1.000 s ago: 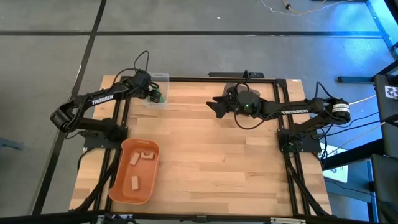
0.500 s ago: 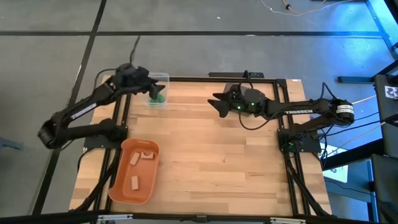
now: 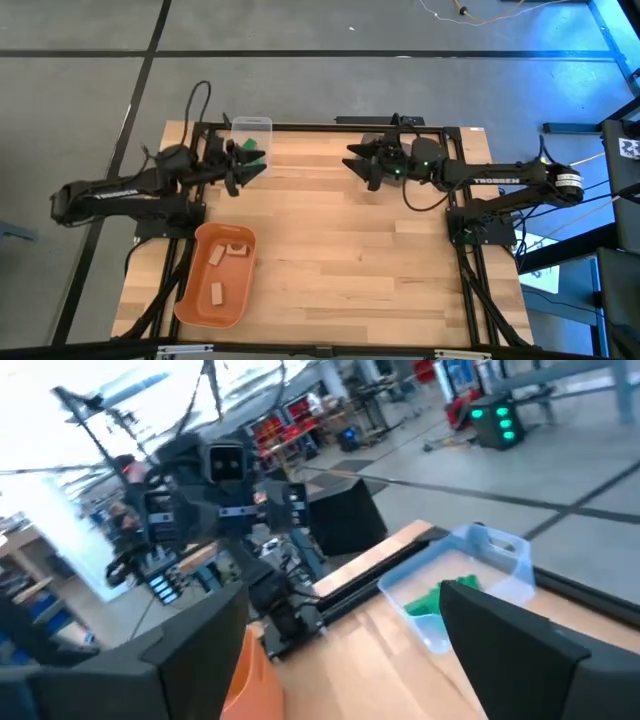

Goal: Sort & place blocks by color
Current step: Return to Home Position

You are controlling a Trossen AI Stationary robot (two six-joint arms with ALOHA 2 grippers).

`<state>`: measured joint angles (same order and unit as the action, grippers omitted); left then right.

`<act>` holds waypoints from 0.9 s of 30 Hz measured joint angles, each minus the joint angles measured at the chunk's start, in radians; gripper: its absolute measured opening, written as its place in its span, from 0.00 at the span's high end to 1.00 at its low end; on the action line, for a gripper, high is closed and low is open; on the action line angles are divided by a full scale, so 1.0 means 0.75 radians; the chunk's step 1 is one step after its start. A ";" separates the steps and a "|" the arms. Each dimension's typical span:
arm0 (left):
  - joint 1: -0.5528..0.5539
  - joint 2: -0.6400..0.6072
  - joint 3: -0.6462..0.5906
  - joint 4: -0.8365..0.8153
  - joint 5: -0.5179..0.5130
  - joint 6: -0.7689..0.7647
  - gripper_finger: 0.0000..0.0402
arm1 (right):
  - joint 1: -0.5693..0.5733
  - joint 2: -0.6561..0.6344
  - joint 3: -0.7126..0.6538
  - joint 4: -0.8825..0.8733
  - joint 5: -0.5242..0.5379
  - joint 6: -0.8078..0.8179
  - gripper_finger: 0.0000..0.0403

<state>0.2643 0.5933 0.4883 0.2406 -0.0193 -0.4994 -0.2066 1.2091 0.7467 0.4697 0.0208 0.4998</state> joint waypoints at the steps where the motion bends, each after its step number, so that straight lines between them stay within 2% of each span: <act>1: -0.040 -0.008 -0.028 0.041 -0.052 -0.003 0.32 | 0.000 -0.005 0.000 -0.001 -0.020 -0.011 0.18; 5: -0.167 -0.036 -0.101 0.123 -0.196 -0.006 0.35 | 0.000 -0.016 0.000 -0.003 -0.106 -0.017 0.18; 10: -0.268 -0.044 -0.140 0.122 -0.242 -0.007 0.47 | 0.001 -0.019 0.000 -0.003 -0.245 -0.017 0.18; 14: -0.301 -0.045 -0.146 0.115 -0.232 0.070 0.65 | 0.012 -0.020 0.000 -0.003 -0.287 -0.017 0.21; 18: -0.257 -0.072 -0.147 0.095 -0.147 0.187 0.92 | 0.022 -0.020 0.000 -0.004 -0.277 -0.005 0.29; 19: -0.229 -0.090 -0.147 0.089 -0.105 0.200 0.96 | 0.024 -0.020 0.000 -0.004 -0.277 0.008 0.32; 22: -0.144 -0.158 -0.147 -0.006 0.013 0.204 0.97 | 0.024 -0.020 0.000 -0.012 -0.275 0.027 0.47; 27: -0.014 -0.237 -0.147 -0.059 0.204 0.227 1.00 | 0.024 -0.020 0.000 -0.038 -0.275 0.027 0.88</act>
<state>0.2541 0.4156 0.3782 0.1963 0.1340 -0.3295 -0.1883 1.1942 0.7467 0.4413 -0.1852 0.5197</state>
